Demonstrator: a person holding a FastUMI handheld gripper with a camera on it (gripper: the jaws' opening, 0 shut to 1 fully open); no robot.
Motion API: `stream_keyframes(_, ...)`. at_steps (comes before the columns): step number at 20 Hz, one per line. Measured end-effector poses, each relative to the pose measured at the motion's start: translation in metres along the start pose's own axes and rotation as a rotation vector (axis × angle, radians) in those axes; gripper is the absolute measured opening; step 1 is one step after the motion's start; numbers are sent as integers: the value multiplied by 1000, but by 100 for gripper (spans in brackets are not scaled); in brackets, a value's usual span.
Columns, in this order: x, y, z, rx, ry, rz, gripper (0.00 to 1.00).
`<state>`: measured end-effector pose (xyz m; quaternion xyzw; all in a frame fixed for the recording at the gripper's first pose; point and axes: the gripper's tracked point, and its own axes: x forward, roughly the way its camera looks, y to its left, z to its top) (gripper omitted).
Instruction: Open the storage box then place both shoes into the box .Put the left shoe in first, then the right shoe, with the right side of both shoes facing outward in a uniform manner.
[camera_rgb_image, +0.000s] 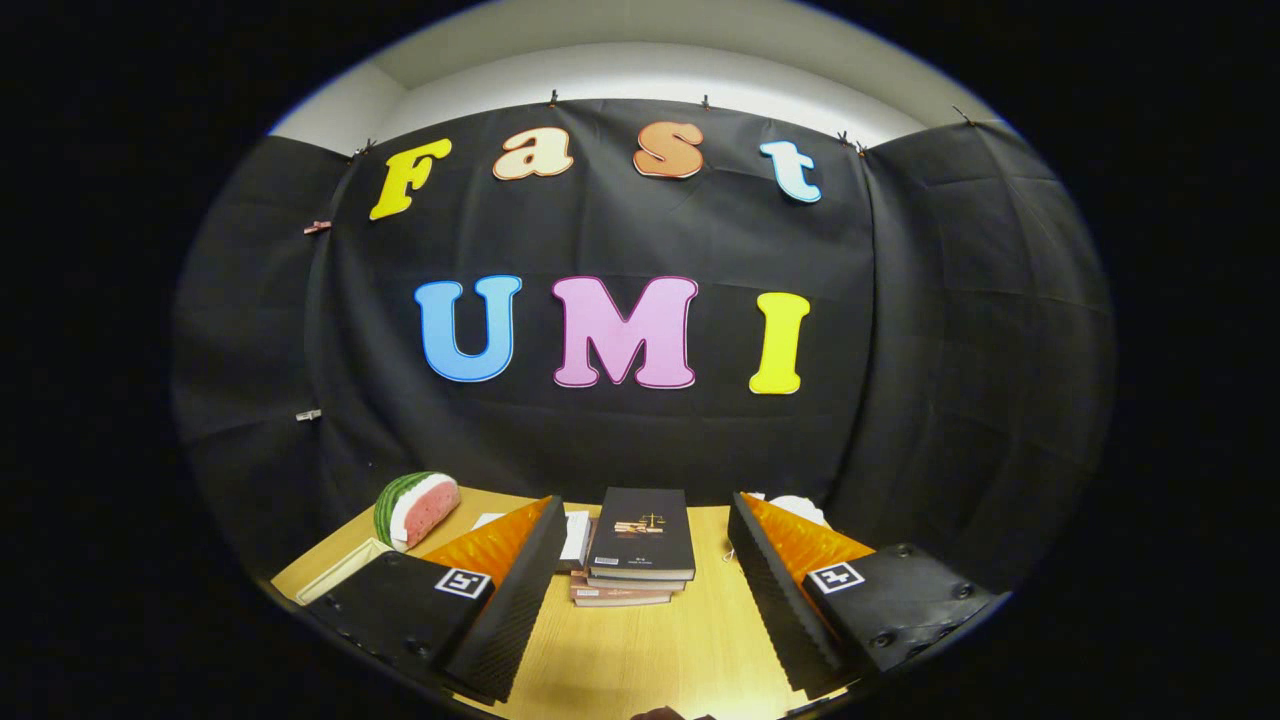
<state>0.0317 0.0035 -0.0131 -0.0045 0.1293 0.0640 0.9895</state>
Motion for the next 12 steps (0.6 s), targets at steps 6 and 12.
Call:
stream_keyframes(6,4,7,9,6,-13,-12,99)
stream_keyframes(12,8,17,7,5,10,-9,99)
